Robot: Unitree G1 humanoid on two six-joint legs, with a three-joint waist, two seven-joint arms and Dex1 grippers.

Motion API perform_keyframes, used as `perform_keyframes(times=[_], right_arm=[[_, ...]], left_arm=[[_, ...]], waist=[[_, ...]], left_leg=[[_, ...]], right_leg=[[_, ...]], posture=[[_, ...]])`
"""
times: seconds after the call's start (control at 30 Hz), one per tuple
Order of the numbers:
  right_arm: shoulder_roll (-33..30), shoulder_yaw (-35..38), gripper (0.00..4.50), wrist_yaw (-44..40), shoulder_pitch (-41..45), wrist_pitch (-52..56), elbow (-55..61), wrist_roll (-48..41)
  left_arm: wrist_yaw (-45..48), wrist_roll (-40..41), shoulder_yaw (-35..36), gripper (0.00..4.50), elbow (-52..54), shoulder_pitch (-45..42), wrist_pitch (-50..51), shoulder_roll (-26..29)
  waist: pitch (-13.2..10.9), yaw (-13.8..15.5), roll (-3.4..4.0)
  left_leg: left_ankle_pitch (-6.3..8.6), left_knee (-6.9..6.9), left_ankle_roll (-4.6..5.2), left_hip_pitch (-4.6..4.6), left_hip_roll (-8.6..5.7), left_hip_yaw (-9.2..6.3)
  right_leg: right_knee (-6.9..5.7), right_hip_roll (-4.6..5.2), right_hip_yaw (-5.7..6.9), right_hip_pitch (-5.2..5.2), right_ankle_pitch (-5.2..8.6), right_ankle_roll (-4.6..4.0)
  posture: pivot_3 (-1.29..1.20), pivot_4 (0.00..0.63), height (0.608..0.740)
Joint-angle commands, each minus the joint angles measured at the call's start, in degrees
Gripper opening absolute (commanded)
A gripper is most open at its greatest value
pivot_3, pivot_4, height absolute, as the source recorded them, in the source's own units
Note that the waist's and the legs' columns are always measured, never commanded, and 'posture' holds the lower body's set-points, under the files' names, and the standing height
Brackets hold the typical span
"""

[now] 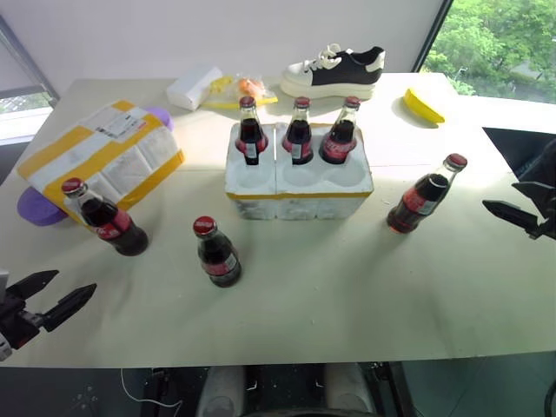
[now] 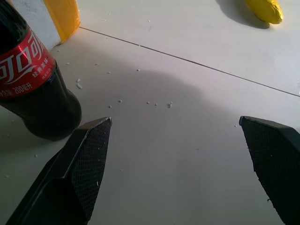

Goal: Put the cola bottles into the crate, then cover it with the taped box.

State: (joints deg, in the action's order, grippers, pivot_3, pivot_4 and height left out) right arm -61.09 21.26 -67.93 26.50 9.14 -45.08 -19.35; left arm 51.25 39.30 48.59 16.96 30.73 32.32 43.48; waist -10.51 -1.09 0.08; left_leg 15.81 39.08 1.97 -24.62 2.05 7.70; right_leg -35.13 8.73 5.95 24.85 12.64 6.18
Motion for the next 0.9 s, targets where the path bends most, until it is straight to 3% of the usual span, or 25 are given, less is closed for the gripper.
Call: perform_keyframes(times=[0.03, 0.6, 0.8, 0.9], right_arm=[[-1.49, 2.53, 4.50, 0.34, -0.28, -0.90, 1.68, -1.15], [-3.79, 2.30, 4.50, -1.35, 1.58, 0.17, 1.35, -1.18], [-8.48, 2.80, 4.50, -6.75, 4.83, 5.01, 3.05, -3.66], [-11.21, 2.75, 4.50, -11.42, 5.81, 10.42, 9.35, -6.78]], left_arm=[[0.28, 0.65, 2.50, 4.46, 0.63, -0.21, -0.21, 0.43], [0.45, 2.61, 1.17, 4.46, 3.76, -3.63, 2.29, 1.60], [2.00, 3.18, 2.59, 4.46, 1.25, -6.00, 3.07, 4.54], [4.09, 2.64, 3.78, 4.46, -0.73, -6.40, 2.32, 6.17]], waist=[[0.00, 0.02, 0.00], [0.01, 0.03, 0.03], [0.01, -0.06, 0.06], [0.00, -0.08, 0.09]], left_leg=[[0.00, 0.00, 0.00, 0.00, 0.00, 0.00], [-0.01, 0.01, 0.00, 0.00, 0.00, 0.00], [-0.01, 0.01, 0.00, 0.01, 0.00, 0.00], [-0.01, 0.00, -0.01, 0.00, 0.00, 0.00]], right_leg=[[0.00, 0.00, 0.00, 0.00, 0.00, 0.00], [-0.01, -0.02, 0.00, -0.13, 0.00, 0.00], [-0.01, -0.03, 0.00, -0.05, 0.00, 0.00], [-0.01, -0.03, 0.00, -0.01, 0.00, 0.00]], posture=[[0.00, 0.150, 0.740], [0.00, 0.150, 0.740], [0.00, 0.150, 0.740], [0.00, 0.150, 0.740]])
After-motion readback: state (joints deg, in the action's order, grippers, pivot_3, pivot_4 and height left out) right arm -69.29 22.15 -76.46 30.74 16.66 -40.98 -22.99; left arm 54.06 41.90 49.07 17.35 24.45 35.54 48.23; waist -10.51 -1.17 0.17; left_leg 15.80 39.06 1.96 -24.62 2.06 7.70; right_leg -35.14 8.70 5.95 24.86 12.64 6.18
